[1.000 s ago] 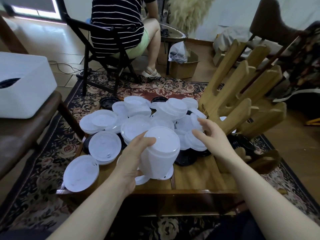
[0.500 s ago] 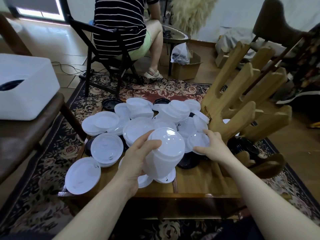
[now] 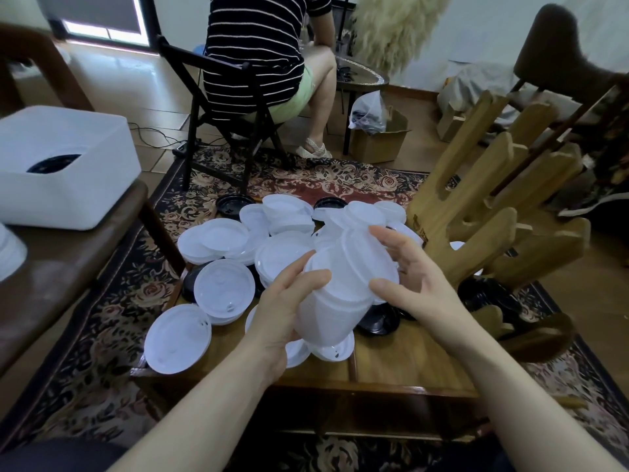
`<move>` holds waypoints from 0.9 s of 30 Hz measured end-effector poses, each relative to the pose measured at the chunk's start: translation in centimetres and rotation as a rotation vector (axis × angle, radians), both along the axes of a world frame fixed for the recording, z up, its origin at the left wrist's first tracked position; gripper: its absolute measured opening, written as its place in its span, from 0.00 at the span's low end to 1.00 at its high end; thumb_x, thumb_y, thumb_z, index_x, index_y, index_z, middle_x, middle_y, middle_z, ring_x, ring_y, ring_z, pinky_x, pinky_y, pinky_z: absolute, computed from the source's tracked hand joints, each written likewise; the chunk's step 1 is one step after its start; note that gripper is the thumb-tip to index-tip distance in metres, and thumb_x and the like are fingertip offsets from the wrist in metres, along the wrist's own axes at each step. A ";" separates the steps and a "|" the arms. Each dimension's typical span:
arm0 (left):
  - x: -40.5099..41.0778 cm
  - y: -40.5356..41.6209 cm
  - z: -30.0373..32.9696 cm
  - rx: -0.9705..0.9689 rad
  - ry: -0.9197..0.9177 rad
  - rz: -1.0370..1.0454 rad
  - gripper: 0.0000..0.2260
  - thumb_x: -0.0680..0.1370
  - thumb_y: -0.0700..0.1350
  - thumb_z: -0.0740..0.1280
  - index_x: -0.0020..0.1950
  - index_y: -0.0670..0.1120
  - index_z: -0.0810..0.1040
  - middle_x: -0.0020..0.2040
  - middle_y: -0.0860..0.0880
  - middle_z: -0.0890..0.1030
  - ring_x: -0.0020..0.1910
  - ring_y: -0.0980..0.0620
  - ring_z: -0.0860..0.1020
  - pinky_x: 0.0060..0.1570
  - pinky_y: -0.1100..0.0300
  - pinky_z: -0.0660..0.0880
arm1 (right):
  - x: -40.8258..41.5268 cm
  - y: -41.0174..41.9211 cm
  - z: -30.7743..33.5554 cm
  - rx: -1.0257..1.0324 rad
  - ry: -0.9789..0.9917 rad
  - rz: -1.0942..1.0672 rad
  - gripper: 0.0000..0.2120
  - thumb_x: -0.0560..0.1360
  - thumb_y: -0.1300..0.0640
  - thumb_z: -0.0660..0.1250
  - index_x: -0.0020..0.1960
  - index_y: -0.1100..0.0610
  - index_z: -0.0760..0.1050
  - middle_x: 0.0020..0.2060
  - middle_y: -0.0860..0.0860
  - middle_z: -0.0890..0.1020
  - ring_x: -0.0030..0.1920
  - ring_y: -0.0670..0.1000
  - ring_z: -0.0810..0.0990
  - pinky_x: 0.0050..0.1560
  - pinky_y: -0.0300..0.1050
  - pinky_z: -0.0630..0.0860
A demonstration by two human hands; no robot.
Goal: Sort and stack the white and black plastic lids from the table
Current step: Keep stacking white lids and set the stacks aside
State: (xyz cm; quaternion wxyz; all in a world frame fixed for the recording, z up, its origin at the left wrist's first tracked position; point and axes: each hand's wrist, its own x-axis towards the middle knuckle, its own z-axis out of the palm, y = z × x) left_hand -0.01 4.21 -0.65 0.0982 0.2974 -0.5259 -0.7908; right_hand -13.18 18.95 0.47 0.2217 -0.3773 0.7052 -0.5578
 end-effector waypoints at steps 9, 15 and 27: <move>-0.1 0.0 -0.4 0.050 -0.021 -0.045 0.18 0.72 0.55 0.68 0.62 0.61 0.81 0.55 0.58 0.83 0.58 0.54 0.78 0.56 0.47 0.78 | -0.4 -0.1 -0.1 0.070 0.042 0.100 0.25 0.70 0.50 0.73 0.66 0.47 0.75 0.66 0.44 0.76 0.68 0.47 0.72 0.63 0.48 0.73; -0.2 -0.3 -0.7 0.098 -0.080 -0.029 0.15 0.74 0.60 0.68 0.57 0.57 0.85 0.54 0.55 0.84 0.58 0.53 0.79 0.53 0.47 0.80 | -0.6 0.3 -0.4 0.102 0.077 0.114 0.25 0.68 0.50 0.74 0.65 0.43 0.77 0.67 0.42 0.73 0.71 0.43 0.69 0.57 0.43 0.72; 0.0 -0.3 -1.0 0.010 0.024 -0.117 0.25 0.66 0.63 0.71 0.63 0.62 0.79 0.61 0.59 0.82 0.62 0.55 0.78 0.60 0.46 0.78 | 0.1 0.0 -0.5 0.133 0.181 0.098 0.25 0.66 0.45 0.73 0.63 0.40 0.77 0.63 0.39 0.71 0.68 0.42 0.69 0.58 0.43 0.75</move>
